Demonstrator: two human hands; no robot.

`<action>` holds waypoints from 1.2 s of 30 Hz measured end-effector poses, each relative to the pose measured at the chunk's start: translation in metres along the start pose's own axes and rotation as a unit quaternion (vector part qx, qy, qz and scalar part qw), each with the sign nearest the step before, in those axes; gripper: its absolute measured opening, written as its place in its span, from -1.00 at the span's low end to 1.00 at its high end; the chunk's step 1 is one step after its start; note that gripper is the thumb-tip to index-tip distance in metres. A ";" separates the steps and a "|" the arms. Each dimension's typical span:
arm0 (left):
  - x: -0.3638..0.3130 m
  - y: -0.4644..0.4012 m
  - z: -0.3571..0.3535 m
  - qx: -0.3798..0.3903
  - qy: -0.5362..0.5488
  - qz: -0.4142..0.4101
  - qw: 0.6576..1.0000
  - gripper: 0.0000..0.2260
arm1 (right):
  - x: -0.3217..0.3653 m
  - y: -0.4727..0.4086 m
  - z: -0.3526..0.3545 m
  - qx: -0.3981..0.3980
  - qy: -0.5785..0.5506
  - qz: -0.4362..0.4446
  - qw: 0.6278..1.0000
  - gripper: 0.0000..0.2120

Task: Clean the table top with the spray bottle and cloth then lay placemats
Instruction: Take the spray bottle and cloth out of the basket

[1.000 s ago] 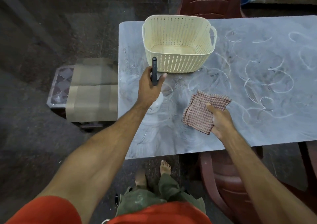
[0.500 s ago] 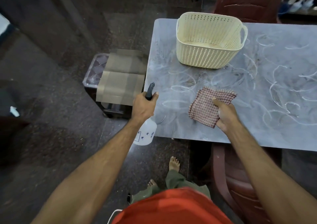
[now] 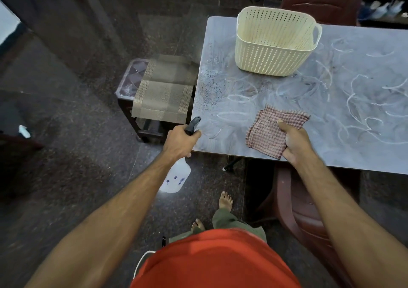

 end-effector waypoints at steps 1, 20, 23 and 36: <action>0.006 0.004 0.002 0.002 -0.005 0.006 1.000 -0.80 | -0.002 0.002 0.001 -0.001 0.000 -0.001 1.000 -0.90; 0.041 0.027 0.015 0.054 -0.065 0.022 0.996 -0.75 | -0.016 0.021 -0.009 -0.010 0.002 0.007 1.000 -0.88; 0.033 0.021 0.011 0.071 -0.046 -0.002 0.996 -0.80 | -0.013 0.021 -0.002 -0.024 -0.003 0.010 1.000 -0.88; -0.050 0.002 -0.075 0.194 -0.126 -0.092 0.969 -0.71 | 0.002 0.002 0.045 -0.081 -0.015 0.007 0.997 -0.93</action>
Point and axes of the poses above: each hand's wrist, its own y-axis away from the middle knuckle, its own z-axis out of the back of the hand, x = y × z, the point moved 2 cm from there along -y, towards the middle knuckle, and after that the axes turned 14 degrees about y, right-handed, at the moved point
